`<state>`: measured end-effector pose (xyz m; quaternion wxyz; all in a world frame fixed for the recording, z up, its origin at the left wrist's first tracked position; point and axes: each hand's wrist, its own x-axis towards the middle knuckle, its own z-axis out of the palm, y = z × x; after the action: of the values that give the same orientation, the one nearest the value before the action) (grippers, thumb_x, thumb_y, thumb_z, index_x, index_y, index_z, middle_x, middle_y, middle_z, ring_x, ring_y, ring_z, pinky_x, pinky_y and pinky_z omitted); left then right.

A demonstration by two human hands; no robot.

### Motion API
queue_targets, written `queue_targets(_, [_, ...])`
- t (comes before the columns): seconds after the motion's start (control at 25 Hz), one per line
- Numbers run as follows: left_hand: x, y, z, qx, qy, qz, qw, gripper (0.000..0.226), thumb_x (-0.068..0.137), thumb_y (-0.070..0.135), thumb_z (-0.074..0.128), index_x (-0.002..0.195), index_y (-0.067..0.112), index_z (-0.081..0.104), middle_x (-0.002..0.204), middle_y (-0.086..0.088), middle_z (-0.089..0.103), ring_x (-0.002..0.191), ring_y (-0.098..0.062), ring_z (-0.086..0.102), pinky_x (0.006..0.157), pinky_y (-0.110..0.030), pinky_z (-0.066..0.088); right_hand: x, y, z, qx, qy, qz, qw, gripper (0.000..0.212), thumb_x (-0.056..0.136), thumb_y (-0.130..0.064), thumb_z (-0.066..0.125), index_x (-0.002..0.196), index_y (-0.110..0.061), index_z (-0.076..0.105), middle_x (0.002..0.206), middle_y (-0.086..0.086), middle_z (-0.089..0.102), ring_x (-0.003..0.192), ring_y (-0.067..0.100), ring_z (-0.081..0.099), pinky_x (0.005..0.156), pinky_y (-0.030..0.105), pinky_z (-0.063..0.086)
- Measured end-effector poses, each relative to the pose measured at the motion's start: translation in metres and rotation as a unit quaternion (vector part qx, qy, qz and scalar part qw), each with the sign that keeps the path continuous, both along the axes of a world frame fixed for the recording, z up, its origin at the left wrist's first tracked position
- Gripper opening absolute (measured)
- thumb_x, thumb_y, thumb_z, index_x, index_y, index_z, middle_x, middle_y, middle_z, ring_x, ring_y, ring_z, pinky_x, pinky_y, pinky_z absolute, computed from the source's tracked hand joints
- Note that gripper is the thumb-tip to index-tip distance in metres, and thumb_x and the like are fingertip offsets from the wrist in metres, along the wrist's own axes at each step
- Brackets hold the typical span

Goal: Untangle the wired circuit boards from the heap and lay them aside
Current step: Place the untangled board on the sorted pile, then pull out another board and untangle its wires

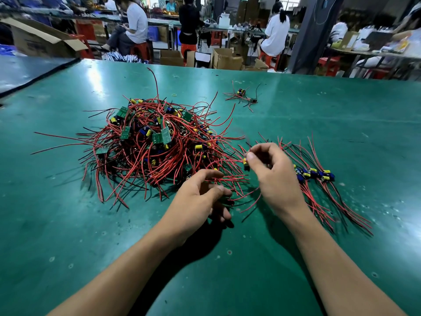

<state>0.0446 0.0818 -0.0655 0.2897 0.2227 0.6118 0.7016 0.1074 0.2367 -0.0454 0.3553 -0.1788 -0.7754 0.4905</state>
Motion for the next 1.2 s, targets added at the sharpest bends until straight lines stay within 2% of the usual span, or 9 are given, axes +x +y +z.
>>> queue_targets(0.12, [-0.001,-0.001,0.001,0.017,-0.01,-0.012,1.0,0.016,0.099,0.002,0.05,0.114,0.004,0.057,0.089,-0.019,0.068,0.052,-0.029,0.061,0.046,-0.028,0.05,0.003,0.003,0.017,-0.233,0.1,0.037,0.967,0.015,0.098,-0.008,0.058,0.088,-0.02,0.059,0.085,-0.001,0.07,0.073,0.011,0.064,0.065,0.02,0.046])
queue_targets(0.24, [-0.001,-0.002,0.002,0.025,-0.013,-0.015,0.999,0.015,0.1,0.007,0.05,0.109,0.005,0.061,0.086,-0.018,0.069,0.053,-0.029,0.06,0.046,-0.028,0.049,0.011,0.007,0.03,-0.449,0.142,0.126,0.873,0.002,0.088,-0.018,0.059,0.09,-0.019,0.061,0.08,-0.002,0.07,0.069,0.011,0.065,0.062,0.025,0.047])
queue_targets(0.44, [0.0,-0.002,0.005,0.045,-0.038,-0.029,0.998,0.022,0.094,0.027,0.059,0.098,0.008,0.068,0.081,-0.014,0.07,0.048,-0.023,0.06,0.042,-0.022,0.047,0.017,0.0,0.031,-0.526,0.056,0.306,0.791,0.015,0.083,-0.022,0.057,0.081,-0.015,0.07,0.082,-0.001,0.065,0.073,0.013,0.059,0.06,0.026,0.051])
queue_targets(0.68, [0.002,-0.006,0.01,0.046,-0.066,-0.055,0.995,0.036,0.071,0.056,0.068,0.075,0.02,0.073,0.073,-0.014,0.069,0.045,-0.022,0.062,0.043,-0.024,0.049,0.01,-0.007,0.02,-0.465,-0.088,0.245,0.846,0.014,0.073,-0.02,0.067,0.086,-0.015,0.069,0.079,0.003,0.071,0.062,0.013,0.065,0.055,0.025,0.054])
queue_targets(0.8, [0.003,-0.006,0.009,0.053,-0.089,-0.074,0.992,0.045,0.071,0.044,0.074,0.093,0.007,0.064,0.078,-0.016,0.071,0.05,-0.024,0.065,0.045,-0.027,0.052,0.008,-0.007,0.017,-0.446,-0.076,0.231,0.862,0.008,0.075,-0.02,0.066,0.079,-0.018,0.072,0.079,0.003,0.07,0.066,0.014,0.064,0.07,0.035,0.052])
queue_targets(0.92, [0.003,-0.005,0.007,0.07,-0.114,-0.06,0.989,0.039,0.073,0.022,0.075,0.099,0.001,0.057,0.08,-0.017,0.072,0.052,-0.027,0.067,0.046,-0.028,0.053,0.003,-0.012,0.01,-0.403,-0.06,0.227,0.885,0.005,0.082,-0.018,0.066,0.086,-0.017,0.066,0.078,0.002,0.067,0.065,0.012,0.061,0.061,0.026,0.054])
queue_targets(1.04, [0.001,-0.005,0.006,0.074,-0.114,-0.045,0.99,0.031,0.077,0.014,0.072,0.102,0.002,0.057,0.082,-0.019,0.072,0.054,-0.026,0.067,0.048,-0.028,0.053,-0.004,-0.016,-0.001,-0.264,-0.032,0.096,0.959,0.014,0.095,-0.022,0.065,0.083,-0.017,0.064,0.072,-0.001,0.064,0.058,0.011,0.06,0.049,0.025,0.05])
queue_targets(1.12, [0.0,-0.005,0.005,0.075,-0.122,-0.03,0.989,0.032,0.077,0.012,0.071,0.106,0.002,0.06,0.082,-0.018,0.072,0.053,-0.023,0.066,0.047,-0.026,0.052,-0.006,-0.011,-0.008,-0.101,-0.027,-0.044,0.994,0.02,0.099,-0.028,0.061,0.081,-0.019,0.062,0.071,-0.003,0.066,0.062,0.015,0.063,0.058,0.032,0.051])
queue_targets(1.2, [-0.001,-0.005,0.005,0.076,-0.127,-0.026,0.989,0.037,0.075,0.013,0.073,0.11,0.005,0.063,0.085,-0.017,0.073,0.054,-0.022,0.066,0.049,-0.025,0.053,-0.005,-0.002,-0.013,-0.001,-0.066,-0.112,0.991,0.02,0.1,-0.032,0.057,0.082,-0.025,0.059,0.075,-0.003,0.067,0.073,0.023,0.067,0.07,0.036,0.052])
